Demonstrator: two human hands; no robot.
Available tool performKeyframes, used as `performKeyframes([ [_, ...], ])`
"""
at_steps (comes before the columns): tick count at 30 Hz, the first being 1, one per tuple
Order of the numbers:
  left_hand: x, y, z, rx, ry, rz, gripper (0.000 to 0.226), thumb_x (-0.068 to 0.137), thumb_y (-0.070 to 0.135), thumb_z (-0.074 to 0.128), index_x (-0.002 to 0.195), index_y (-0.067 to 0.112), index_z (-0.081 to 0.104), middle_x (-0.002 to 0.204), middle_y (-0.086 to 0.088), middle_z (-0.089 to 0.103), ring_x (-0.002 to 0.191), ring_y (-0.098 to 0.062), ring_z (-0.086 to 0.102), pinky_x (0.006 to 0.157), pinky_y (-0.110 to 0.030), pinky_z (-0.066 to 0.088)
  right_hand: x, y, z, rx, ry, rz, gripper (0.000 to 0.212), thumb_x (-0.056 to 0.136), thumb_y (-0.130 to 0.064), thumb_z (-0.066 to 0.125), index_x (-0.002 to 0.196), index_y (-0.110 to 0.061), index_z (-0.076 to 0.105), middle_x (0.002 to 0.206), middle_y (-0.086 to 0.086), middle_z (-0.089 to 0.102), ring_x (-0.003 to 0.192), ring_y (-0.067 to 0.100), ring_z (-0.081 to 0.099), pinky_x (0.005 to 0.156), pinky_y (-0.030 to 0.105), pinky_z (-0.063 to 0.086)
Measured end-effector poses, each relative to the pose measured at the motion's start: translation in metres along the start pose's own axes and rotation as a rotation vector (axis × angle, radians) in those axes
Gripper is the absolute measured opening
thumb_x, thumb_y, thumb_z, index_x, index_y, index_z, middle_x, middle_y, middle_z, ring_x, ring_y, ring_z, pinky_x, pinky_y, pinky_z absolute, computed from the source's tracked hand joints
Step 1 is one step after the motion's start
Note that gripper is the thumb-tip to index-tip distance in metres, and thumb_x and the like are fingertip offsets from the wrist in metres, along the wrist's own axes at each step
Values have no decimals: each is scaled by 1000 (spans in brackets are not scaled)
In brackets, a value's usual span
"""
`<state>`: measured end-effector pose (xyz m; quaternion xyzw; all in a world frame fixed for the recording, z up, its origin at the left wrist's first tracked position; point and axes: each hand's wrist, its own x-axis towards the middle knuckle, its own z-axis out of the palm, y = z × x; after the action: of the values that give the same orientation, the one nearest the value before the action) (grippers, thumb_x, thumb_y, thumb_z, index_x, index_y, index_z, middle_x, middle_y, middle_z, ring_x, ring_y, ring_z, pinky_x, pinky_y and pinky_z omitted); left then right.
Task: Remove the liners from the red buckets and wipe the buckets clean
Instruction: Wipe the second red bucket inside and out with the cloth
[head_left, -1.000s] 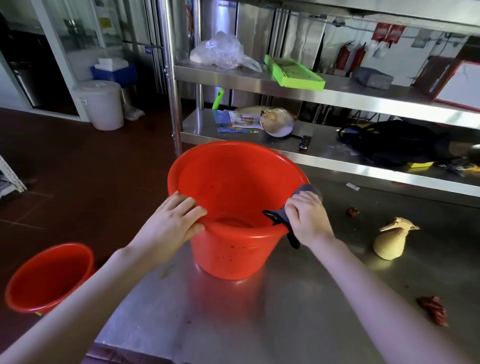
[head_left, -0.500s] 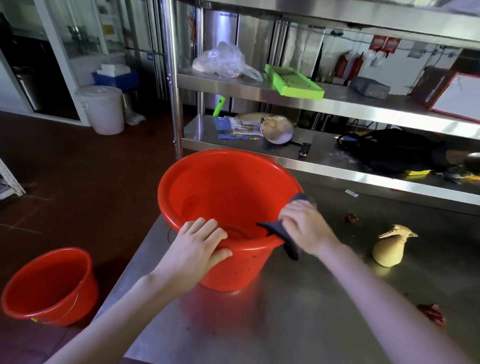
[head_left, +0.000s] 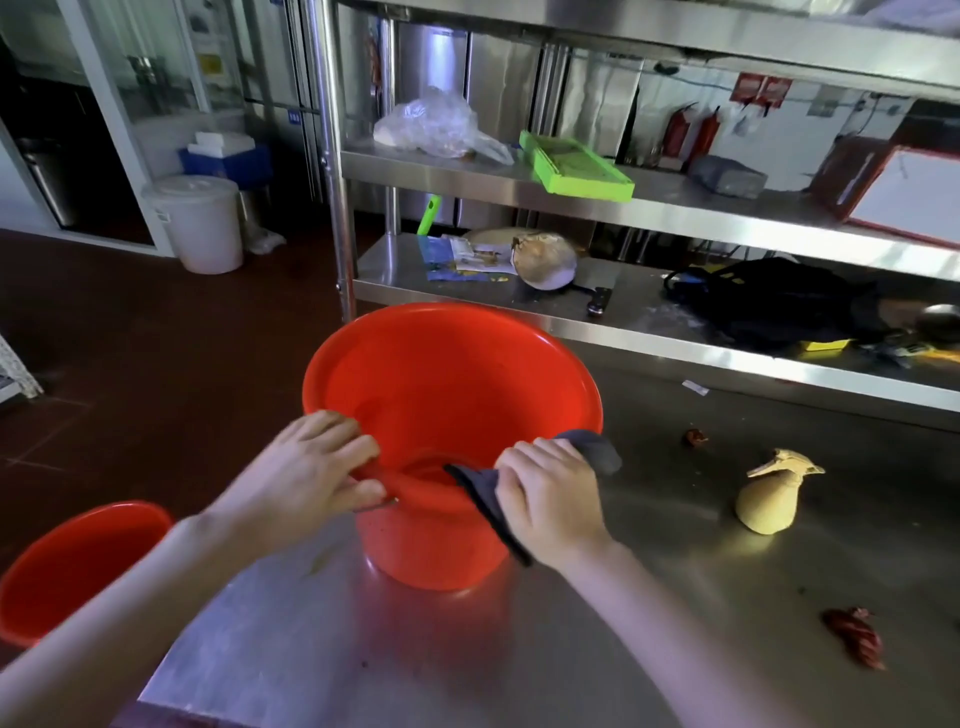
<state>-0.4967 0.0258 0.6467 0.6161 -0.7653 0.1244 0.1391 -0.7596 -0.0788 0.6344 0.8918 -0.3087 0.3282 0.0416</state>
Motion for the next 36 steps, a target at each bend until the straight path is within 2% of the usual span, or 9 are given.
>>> performKeyframes([
  [2, -3, -16, -5, 15, -46, 12, 61, 95, 60, 24, 112, 19, 67, 106, 3, 60, 111, -21, 55, 112, -42, 32, 8, 34, -14, 61, -91, -9, 28, 88, -15, 41, 67, -11, 60, 66, 0, 58, 65, 25, 53, 69, 38, 42],
  [5, -3, 0, 4, 23, -22, -7, 65, 98, 57, 19, 109, 16, 67, 99, 0, 58, 102, -26, 57, 108, -51, 38, 20, 63, -19, 100, -179, 93, 29, 89, -10, 42, 68, -5, 63, 70, 5, 62, 72, 27, 55, 82, 42, 44],
  [13, -11, 47, 16, -82, 48, -162, 63, 92, 70, 23, 104, 26, 66, 98, 3, 51, 96, -25, 52, 98, -50, 42, -7, -37, 10, -82, 85, 184, 28, 87, -25, 48, 61, -20, 54, 61, -2, 54, 63, 25, 51, 66, 40, 42],
  [18, -15, 25, -6, -829, 176, -990, 59, 72, 69, 67, 127, 56, 49, 146, -6, 27, 124, -25, 40, 99, -40, 43, -20, -58, -2, -107, 21, -17, 34, 95, -35, 47, 67, -19, 60, 64, -3, 57, 64, 22, 52, 66, 37, 42],
  [20, -16, 34, 1, -753, 119, -1142, 73, 81, 41, 73, 142, 51, 33, 142, -13, 30, 100, -28, 56, 77, -33, 53, -32, -65, -10, -75, -82, -112, 36, 96, -40, 46, 71, -21, 60, 68, -4, 58, 66, 21, 53, 67, 36, 42],
  [25, -47, 73, 37, -619, 425, -1140, 77, 82, -1, 51, 143, 44, 37, 119, -6, 41, 75, -7, 49, 57, -18, 42, -57, -75, -13, -39, -273, -216, 38, 96, -46, 42, 72, -23, 60, 67, -4, 63, 65, 21, 57, 63, 35, 43],
  [30, -78, 97, 82, -626, 596, -1130, 81, 83, -11, 50, 146, 36, 31, 129, -3, 39, 108, 0, 37, 87, -10, 36, -92, -73, 19, -70, -577, -138, 41, 94, -49, 40, 105, -22, 70, 99, -1, 72, 92, 24, 65, 81, 37, 50],
  [33, -84, 94, 112, -612, 596, -1113, 81, 83, -13, 50, 146, 33, 29, 134, -11, 37, 111, 1, 32, 82, 2, 34, -105, -61, 53, -44, -791, -44, 54, 99, -48, 34, 144, -21, 44, 145, 3, 48, 130, 25, 45, 106, 39, 37],
  [36, -82, 81, 139, -587, 639, -1044, 78, 81, -16, 51, 141, 30, 31, 129, -7, 38, 98, 18, 34, 75, 10, 29, -110, -49, 85, -60, -844, 12, 59, 100, -51, 29, 152, -23, 26, 159, 2, 26, 143, 22, 24, 116, 37, 22],
])
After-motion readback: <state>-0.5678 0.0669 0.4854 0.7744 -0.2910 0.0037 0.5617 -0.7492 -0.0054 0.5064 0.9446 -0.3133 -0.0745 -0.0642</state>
